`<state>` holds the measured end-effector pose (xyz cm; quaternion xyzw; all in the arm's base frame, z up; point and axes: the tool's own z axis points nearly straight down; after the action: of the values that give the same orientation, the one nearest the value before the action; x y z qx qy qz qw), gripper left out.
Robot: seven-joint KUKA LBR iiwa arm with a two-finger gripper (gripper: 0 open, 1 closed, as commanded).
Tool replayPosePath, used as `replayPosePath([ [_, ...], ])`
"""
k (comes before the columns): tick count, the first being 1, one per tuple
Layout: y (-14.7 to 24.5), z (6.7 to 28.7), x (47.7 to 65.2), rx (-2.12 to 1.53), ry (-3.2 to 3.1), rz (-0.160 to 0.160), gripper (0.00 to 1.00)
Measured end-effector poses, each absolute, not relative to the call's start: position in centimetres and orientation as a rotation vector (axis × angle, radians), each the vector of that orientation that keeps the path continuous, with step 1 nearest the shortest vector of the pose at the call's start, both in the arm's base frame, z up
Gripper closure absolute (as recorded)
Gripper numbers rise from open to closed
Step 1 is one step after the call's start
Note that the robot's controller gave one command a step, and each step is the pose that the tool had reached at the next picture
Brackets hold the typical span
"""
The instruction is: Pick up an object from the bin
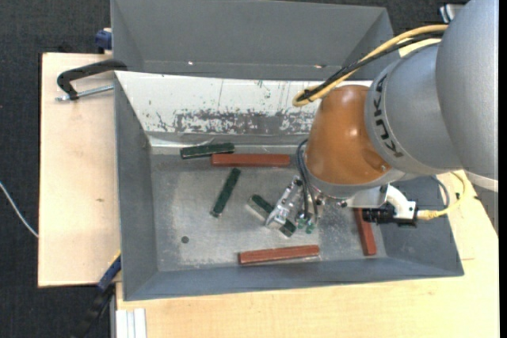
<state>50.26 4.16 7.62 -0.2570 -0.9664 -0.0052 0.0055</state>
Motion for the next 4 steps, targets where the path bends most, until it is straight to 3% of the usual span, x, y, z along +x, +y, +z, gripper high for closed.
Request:
replayPosePath([
  [1,4.1,7.9,50.2,-0.804,-3.027,-0.013,1.00],
  [4,3.9,13.5,50.2,-0.809,-3.035,-0.001,1.00],
])
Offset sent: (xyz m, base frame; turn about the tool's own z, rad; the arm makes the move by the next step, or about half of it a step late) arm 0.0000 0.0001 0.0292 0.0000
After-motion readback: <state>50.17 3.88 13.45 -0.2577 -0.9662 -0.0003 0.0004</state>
